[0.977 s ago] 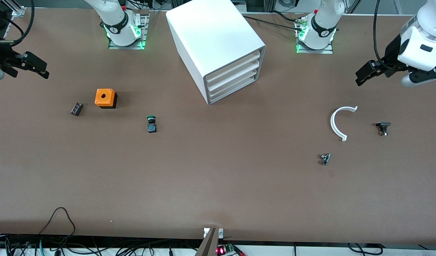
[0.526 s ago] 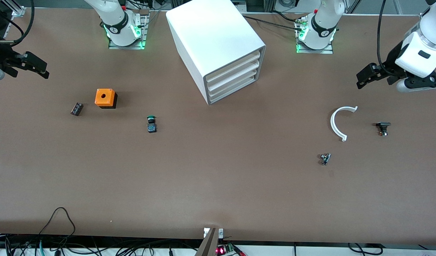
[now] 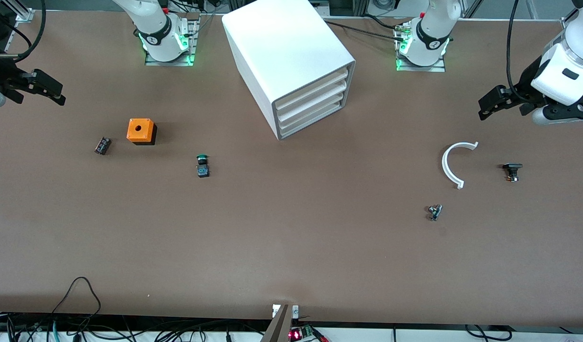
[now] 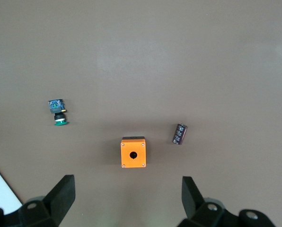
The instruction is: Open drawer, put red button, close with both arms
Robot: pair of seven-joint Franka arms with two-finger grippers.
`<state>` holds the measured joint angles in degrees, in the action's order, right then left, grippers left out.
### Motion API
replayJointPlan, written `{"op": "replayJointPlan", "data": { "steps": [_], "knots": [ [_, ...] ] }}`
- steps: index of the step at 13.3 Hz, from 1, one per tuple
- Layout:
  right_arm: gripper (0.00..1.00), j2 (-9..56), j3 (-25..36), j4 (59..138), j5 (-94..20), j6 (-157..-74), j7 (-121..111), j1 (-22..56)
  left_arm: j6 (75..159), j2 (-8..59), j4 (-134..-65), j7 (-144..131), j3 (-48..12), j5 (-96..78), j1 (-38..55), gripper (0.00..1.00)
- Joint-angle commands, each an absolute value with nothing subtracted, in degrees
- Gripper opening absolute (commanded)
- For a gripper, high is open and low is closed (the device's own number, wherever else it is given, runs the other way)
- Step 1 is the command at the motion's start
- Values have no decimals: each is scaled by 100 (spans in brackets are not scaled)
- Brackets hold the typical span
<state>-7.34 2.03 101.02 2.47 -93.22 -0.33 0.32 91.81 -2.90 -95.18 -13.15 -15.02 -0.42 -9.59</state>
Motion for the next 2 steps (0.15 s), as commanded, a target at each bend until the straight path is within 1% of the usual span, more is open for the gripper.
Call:
{"op": "replayJointPlan", "data": {
  "steps": [1,2],
  "knots": [
    [100,-756,193,10081,211,-9334,-9,35,9070,-193,-9325,-1195,-1503,-26,-976,100],
    [100,-756,193,10081,211,-9334,-9,35,9079,-185,-9316,-1195,-1503,-35,-976,100]
  ]
}}
